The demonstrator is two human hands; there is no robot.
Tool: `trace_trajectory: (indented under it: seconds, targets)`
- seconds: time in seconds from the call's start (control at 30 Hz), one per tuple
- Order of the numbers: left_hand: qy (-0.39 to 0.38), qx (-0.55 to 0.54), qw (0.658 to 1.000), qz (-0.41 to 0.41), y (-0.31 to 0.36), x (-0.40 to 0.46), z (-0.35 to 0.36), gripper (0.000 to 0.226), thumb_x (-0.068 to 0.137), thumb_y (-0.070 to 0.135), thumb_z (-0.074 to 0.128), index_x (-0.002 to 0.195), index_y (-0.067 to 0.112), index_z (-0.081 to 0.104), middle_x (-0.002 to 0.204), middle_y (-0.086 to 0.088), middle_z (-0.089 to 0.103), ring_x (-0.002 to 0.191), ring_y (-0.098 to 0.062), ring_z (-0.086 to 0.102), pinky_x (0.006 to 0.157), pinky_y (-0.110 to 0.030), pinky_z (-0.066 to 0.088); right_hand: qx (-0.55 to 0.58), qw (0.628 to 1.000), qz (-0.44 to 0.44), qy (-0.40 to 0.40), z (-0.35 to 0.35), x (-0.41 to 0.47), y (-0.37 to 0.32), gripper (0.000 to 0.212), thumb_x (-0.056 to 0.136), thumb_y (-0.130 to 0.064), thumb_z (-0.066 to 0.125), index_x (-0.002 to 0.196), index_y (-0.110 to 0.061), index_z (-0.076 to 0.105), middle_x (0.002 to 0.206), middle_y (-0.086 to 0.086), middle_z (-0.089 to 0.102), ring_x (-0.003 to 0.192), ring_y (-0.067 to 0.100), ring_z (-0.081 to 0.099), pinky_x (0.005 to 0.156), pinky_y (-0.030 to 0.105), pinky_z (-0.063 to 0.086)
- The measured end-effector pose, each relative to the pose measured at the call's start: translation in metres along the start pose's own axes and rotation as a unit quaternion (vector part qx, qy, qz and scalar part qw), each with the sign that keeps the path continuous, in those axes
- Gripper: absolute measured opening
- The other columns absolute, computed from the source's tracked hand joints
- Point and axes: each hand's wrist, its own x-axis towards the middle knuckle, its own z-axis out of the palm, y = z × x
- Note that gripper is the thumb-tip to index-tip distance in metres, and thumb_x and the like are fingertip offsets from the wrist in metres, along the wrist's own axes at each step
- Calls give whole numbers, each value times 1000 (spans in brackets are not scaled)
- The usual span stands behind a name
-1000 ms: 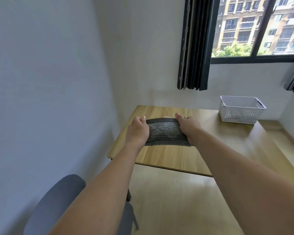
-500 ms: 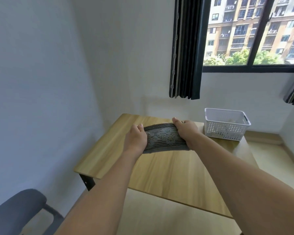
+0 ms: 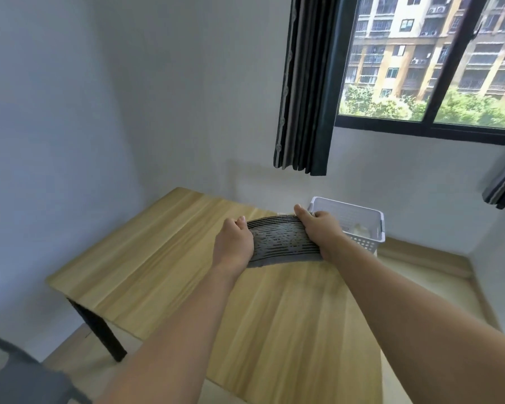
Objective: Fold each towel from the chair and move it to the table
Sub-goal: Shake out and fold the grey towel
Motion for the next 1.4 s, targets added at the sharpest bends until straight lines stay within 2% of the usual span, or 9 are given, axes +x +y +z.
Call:
trace_trajectory:
  seconds: [0.13, 0.23, 0.37, 0.5, 0.6, 0.77, 1.0, 1.2, 1.4]
  targets:
    - [-14, -19, 1000, -18, 25, 14, 73, 43, 102, 38, 28, 122, 7, 50, 121, -13, 58, 109, -31, 54, 83, -36, 39, -23, 1000, -3, 2, -54, 45, 25, 50, 87, -58, 54, 92, -9, 62, 87, 7, 65, 76, 20, 59, 72, 32, 45]
    - [-14, -62, 996, -58, 40, 23, 130, 45, 102, 38, 29, 125, 5, 49, 126, -14, 55, 114, -32, 53, 91, -38, 42, -50, 995, 25, -79, -101, 85, 39, 47, 88, -55, 55, 99, -10, 59, 94, 7, 65, 85, 21, 62, 79, 35, 51]
    - [-4, -159, 981, -110, 67, 45, 196, 45, 98, 46, 36, 121, 8, 48, 118, -10, 57, 109, -30, 54, 98, -45, 44, -41, 961, 93, -258, -163, 158, 43, 30, 97, -28, 51, 114, -4, 53, 104, 13, 68, 95, 26, 65, 100, 47, 48]
    - [-47, -225, 968, -98, 99, 66, 236, 43, 91, 53, 52, 109, 13, 52, 110, -7, 63, 100, -25, 62, 90, -46, 52, -102, 956, 19, -276, -210, 217, 20, 28, 98, -5, 45, 124, 3, 50, 114, 16, 61, 100, 26, 59, 102, 45, 45]
    - [-61, -183, 980, -53, 117, 79, 255, 36, 88, 45, 63, 103, 13, 57, 105, -8, 66, 96, -24, 63, 85, -44, 53, -195, 936, -53, -288, -234, 256, 2, 36, 95, 0, 48, 129, -7, 53, 125, 9, 55, 112, 24, 52, 105, 37, 42]
    - [-80, -71, 994, 25, 145, 128, 291, 29, 85, 38, 68, 100, 14, 62, 90, 1, 64, 79, -16, 56, 68, -31, 43, -291, 919, -174, -203, -240, 328, 3, 41, 94, -7, 50, 134, -15, 51, 135, 8, 51, 122, 26, 48, 108, 37, 38]
    - [-116, 84, 988, -59, 145, 219, 391, 25, 94, 33, 54, 100, 10, 63, 93, -5, 65, 84, -23, 59, 75, -34, 43, -320, 906, -176, -215, -213, 469, 58, 46, 92, -6, 39, 137, -14, 46, 139, 10, 49, 126, 26, 46, 101, 30, 36]
    - [-213, 229, 932, -183, 107, 283, 467, 26, 93, 26, 47, 68, 17, 44, 73, -1, 48, 68, -19, 45, 61, -30, 32, -371, 864, -119, -320, -177, 562, 132, 53, 86, -5, 34, 137, -15, 45, 138, 10, 50, 124, 27, 48, 96, 29, 40]
    - [-280, 349, 861, -242, 75, 311, 516, 25, 93, 16, 39, 109, 9, 56, 97, -11, 59, 83, -26, 52, 71, -32, 39, -410, 817, -83, -396, -142, 600, 186, 54, 90, -5, 31, 142, -18, 36, 141, 12, 44, 126, 30, 46, 97, 32, 42]
